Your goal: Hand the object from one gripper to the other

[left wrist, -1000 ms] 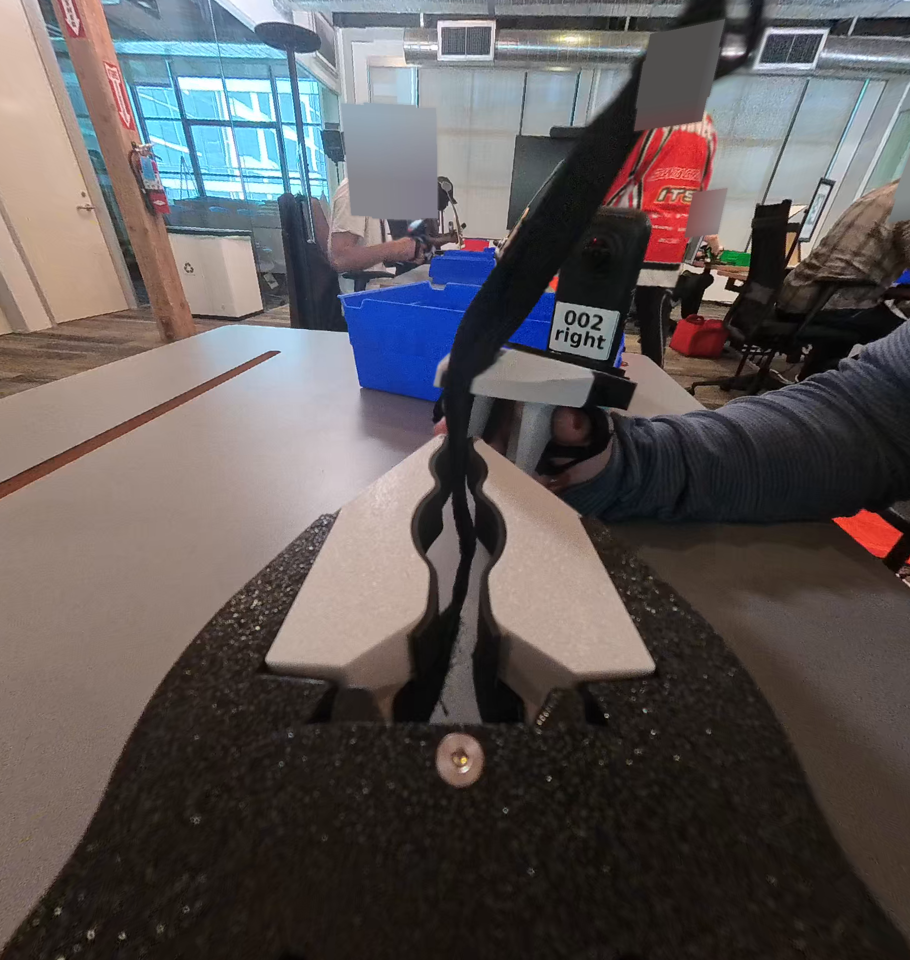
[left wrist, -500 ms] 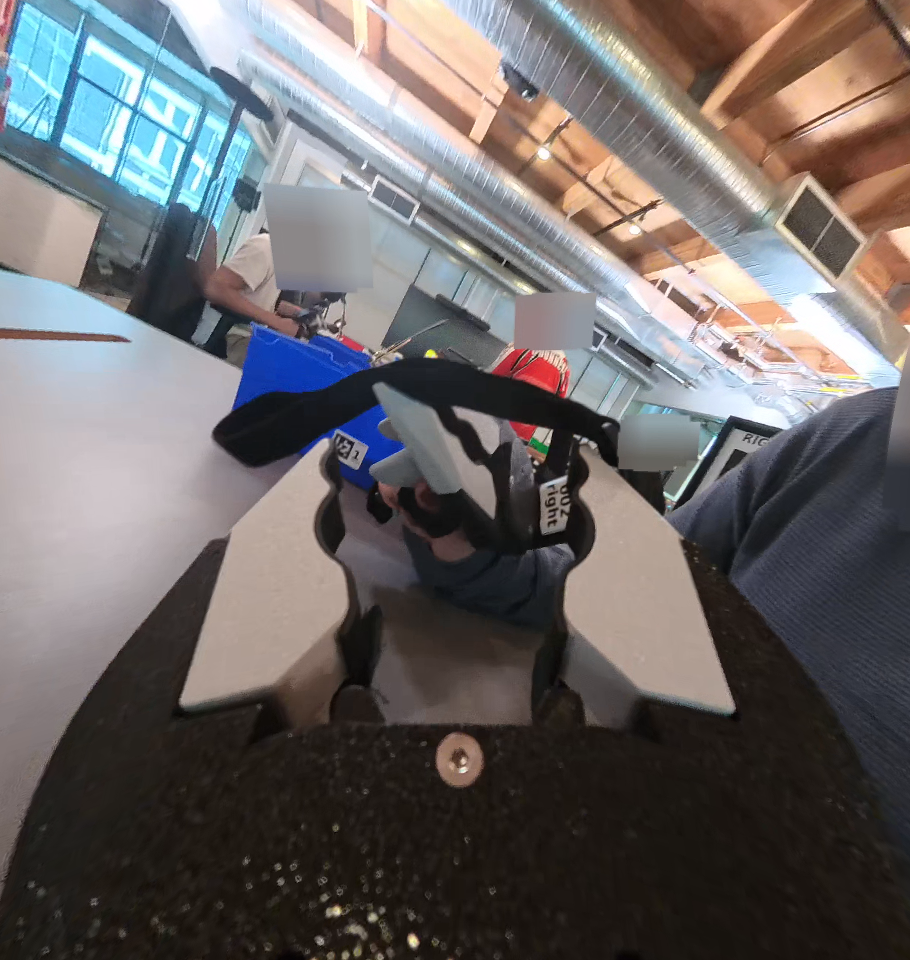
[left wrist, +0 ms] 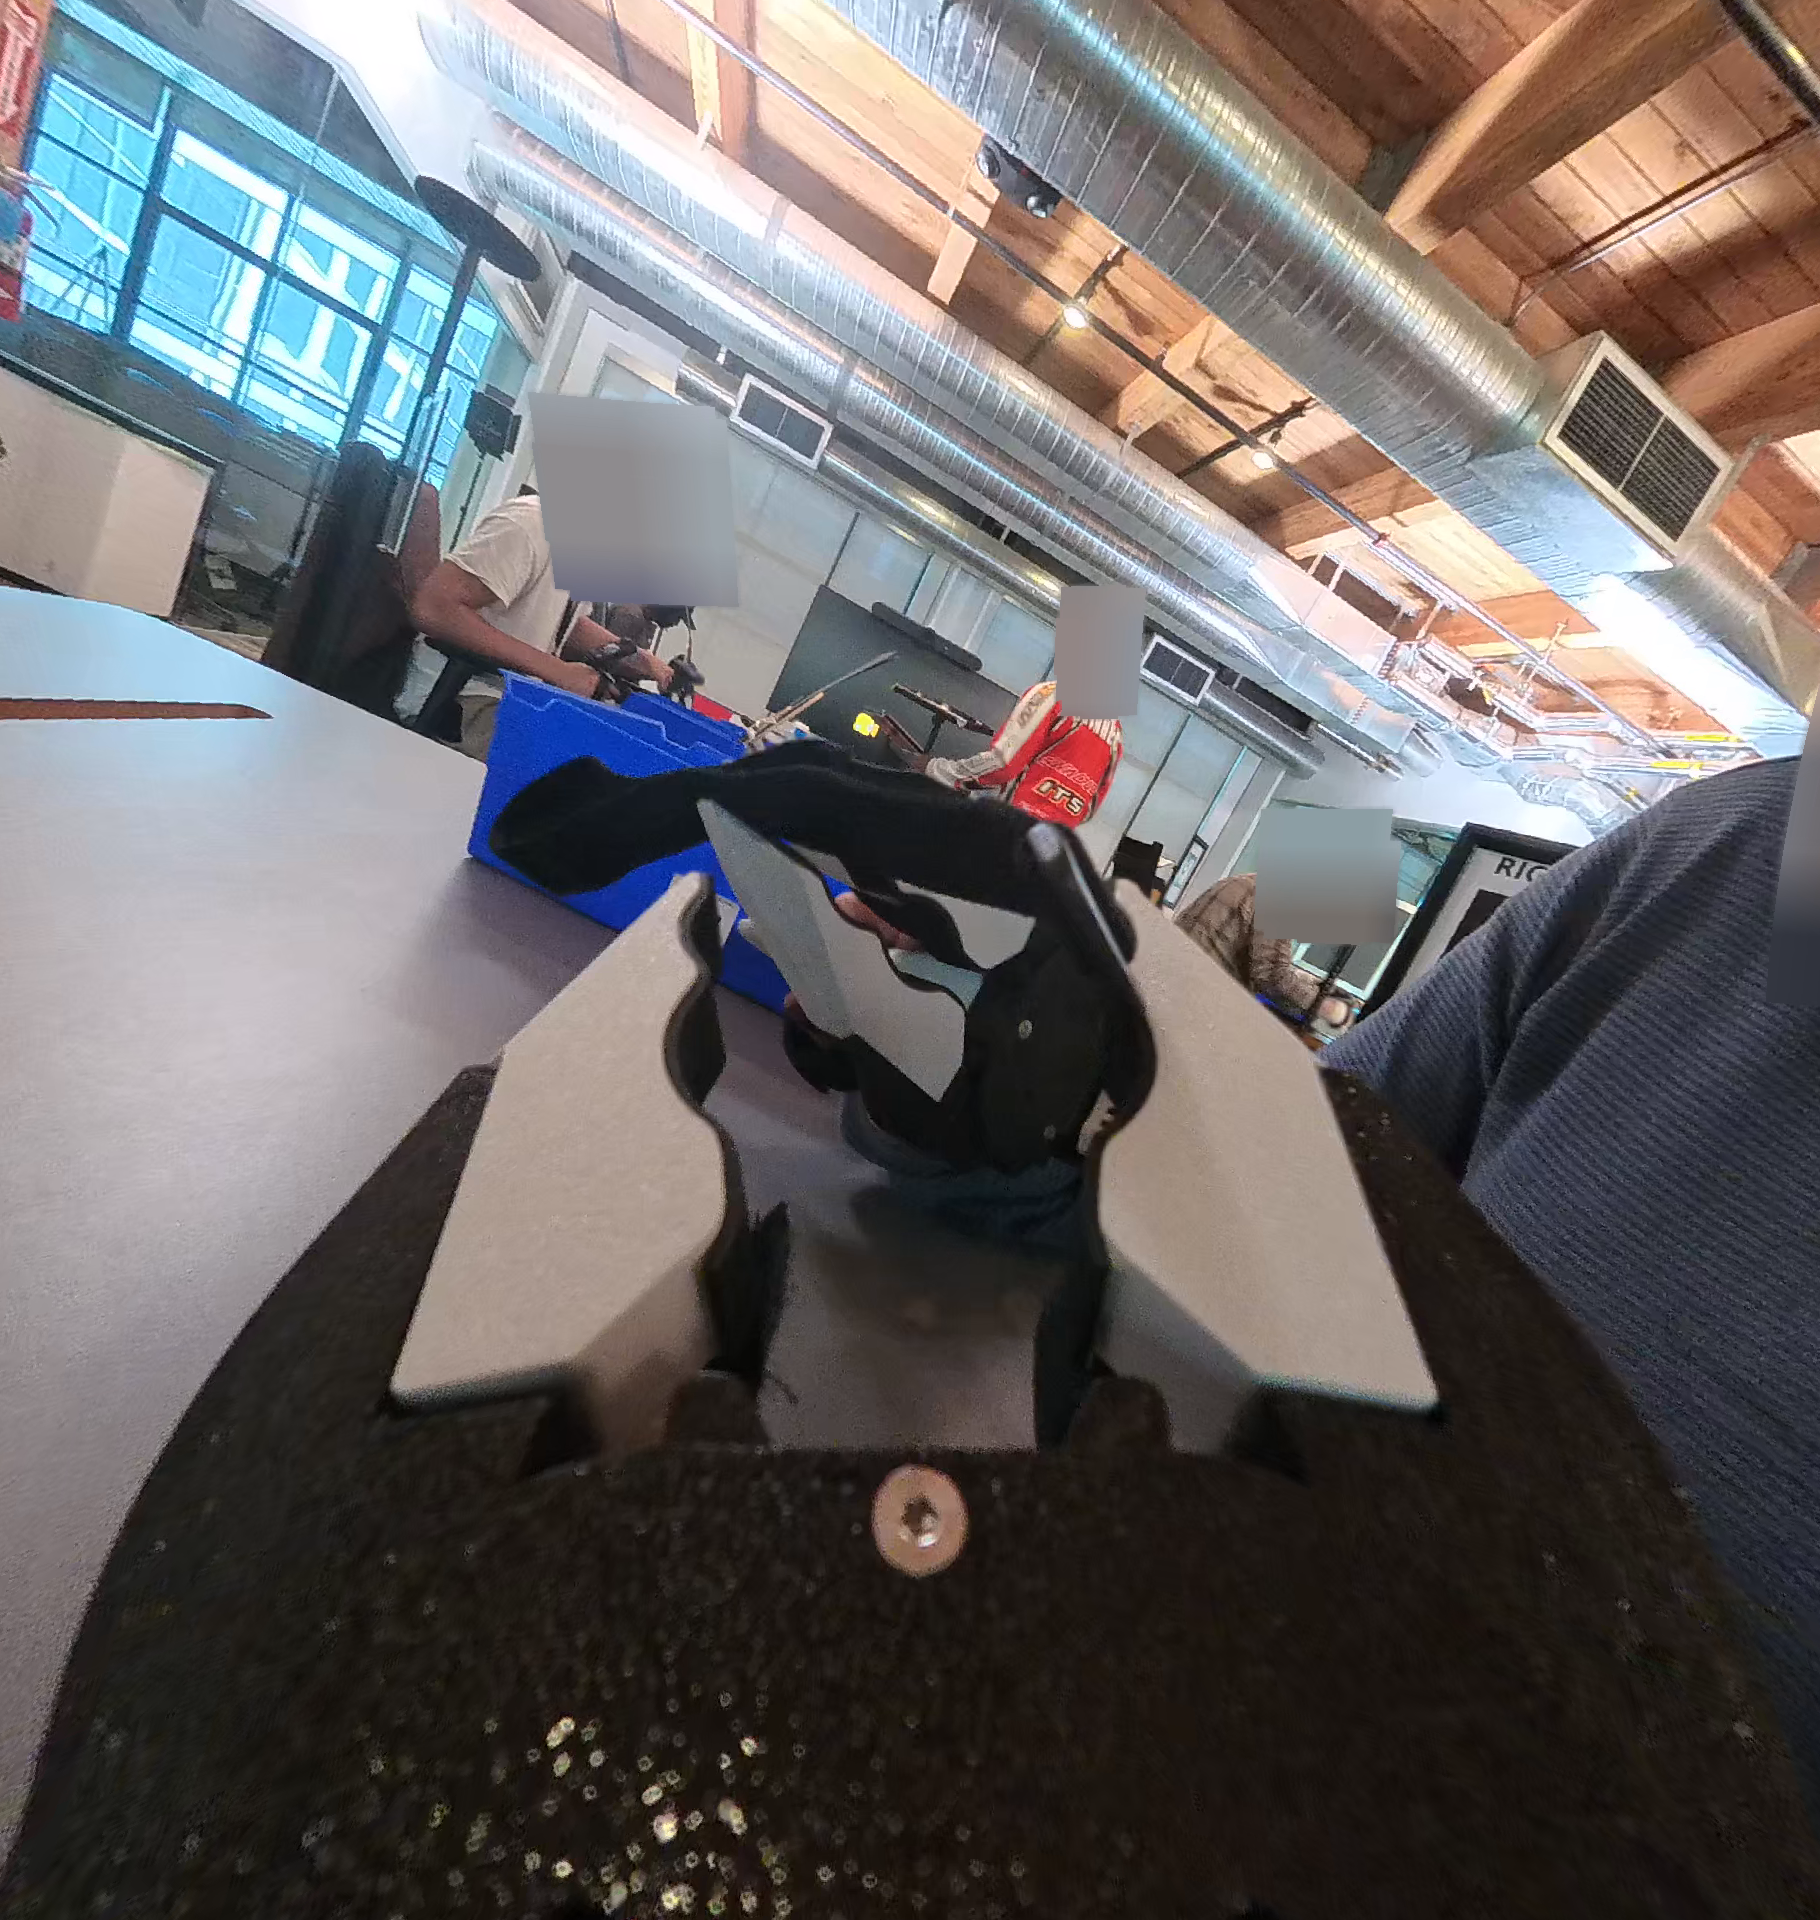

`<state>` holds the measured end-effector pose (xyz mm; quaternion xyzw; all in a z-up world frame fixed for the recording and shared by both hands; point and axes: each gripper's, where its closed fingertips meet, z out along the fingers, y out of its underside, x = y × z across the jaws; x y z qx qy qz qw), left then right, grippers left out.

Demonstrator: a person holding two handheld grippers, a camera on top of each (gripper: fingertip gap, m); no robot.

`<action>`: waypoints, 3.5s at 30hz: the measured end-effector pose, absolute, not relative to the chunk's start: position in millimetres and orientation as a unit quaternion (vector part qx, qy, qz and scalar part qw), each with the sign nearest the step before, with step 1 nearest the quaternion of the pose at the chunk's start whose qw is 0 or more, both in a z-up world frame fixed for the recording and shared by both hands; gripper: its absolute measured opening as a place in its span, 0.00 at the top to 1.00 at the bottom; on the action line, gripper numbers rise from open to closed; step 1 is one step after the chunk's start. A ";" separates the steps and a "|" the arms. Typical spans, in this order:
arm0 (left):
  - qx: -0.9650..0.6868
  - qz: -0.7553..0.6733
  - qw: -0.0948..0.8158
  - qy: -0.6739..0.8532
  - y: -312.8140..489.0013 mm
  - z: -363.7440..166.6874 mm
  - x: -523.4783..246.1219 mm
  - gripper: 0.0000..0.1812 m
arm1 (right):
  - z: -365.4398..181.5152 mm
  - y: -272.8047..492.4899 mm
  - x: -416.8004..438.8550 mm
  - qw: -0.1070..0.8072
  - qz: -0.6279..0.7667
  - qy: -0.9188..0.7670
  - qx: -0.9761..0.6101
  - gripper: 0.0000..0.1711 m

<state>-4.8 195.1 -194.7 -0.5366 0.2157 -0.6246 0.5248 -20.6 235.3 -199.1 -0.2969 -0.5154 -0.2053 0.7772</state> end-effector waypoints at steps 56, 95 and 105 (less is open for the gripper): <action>-0.411 0.135 0.738 0.517 194.8 -221.6 15.0 0.63 | -177.8 242.9 18.6 0.411 0.702 -0.230 -0.535 0.98; -0.521 -0.257 0.774 0.252 209.1 -175.5 -46.1 0.94 | -225.8 246.0 -11.7 0.726 -0.109 -0.569 -0.371 0.70; -0.479 -0.216 0.814 0.249 203.1 -166.5 -45.5 0.65 | -212.7 257.4 2.2 0.706 0.082 -0.489 -0.505 0.99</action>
